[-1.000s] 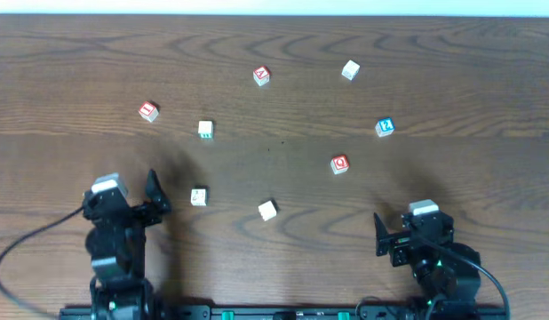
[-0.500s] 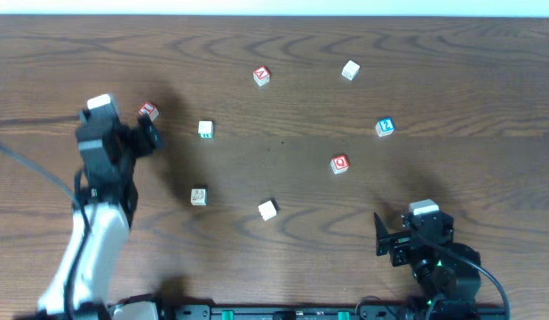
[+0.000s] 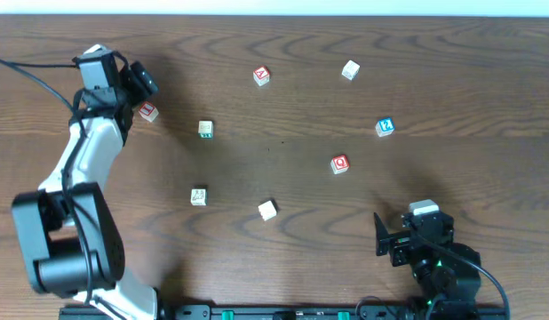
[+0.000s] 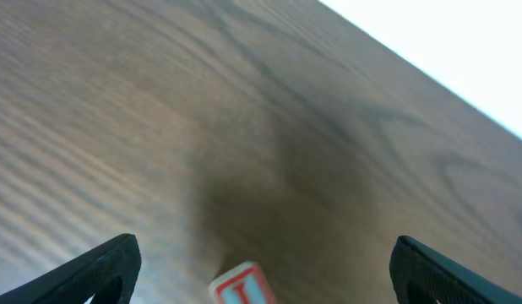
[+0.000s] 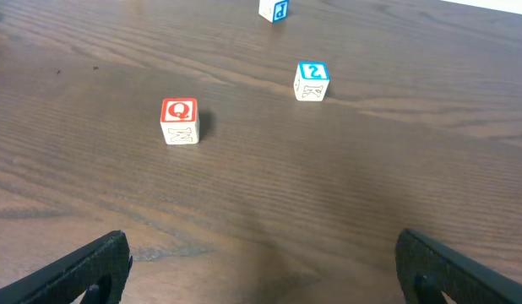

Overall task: Spell out Ai2
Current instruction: 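Move the left gripper forward-left toward the red-lettered I block, then lower the left gripper and close it on the red I block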

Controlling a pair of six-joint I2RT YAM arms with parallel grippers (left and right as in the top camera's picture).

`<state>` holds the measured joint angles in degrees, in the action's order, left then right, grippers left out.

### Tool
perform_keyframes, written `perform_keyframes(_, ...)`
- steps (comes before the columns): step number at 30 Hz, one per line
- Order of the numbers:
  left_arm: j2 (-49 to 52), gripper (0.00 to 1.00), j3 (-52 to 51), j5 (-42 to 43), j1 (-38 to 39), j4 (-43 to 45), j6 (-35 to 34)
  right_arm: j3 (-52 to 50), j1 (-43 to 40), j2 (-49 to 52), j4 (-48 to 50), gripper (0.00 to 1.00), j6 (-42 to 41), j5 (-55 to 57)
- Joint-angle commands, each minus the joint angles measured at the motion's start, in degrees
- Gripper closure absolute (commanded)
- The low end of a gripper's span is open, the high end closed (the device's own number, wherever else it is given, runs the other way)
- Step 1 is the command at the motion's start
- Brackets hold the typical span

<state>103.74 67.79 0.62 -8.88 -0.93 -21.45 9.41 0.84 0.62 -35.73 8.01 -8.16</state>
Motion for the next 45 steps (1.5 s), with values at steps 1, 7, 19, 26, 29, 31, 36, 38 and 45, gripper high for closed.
perform_keyframes(1,1.7,0.05,1.3,0.6,0.1,0.5,-2.3,-0.4,-0.4,-0.3,0.0,0.01,0.6,-0.7)
perform_keyframes(7,1.9,0.05,1.3,1.4,0.2,-1.6,-3.1,-0.4,-0.4,-0.3,0.0,0.01,0.6,-0.7)
perform_keyframes(19,5.2,0.05,1.3,2.2,0.7,-2.8,-7.4,-0.4,-0.4,-0.3,0.0,0.01,0.6,-0.7)
perform_keyframes(26,7.5,0.04,1.3,-4.1,2.5,-6.4,-15.5,-0.4,-0.4,-0.3,0.0,0.01,0.6,-0.7)
perform_keyframes(29,7.6,0.04,1.4,-6.3,3.7,-8.3,-20.4,-0.4,-0.4,-0.3,0.0,0.01,0.6,-0.7)
perform_keyframes(31,7.6,0.01,1.4,-7.0,4.5,-9.0,-23.6,-0.4,-0.4,-0.3,0.0,0.01,0.6,-0.7)
perform_keyframes(36,7.6,0.09,1.4,-8.3,5.9,-10.0,-31.9,-0.4,-0.4,-0.3,0.0,0.01,0.6,-0.7)
perform_keyframes(38,7.6,0.11,1.4,-8.8,6.0,-10.0,-34.9,-0.4,-0.4,-0.3,0.0,0.01,0.6,-0.7)
perform_keyframes(45,7.8,0.15,1.4,-10.3,5.9,-10.0,-37.2,-0.4,-0.4,-0.3,0.0,0.01,0.6,-0.7)
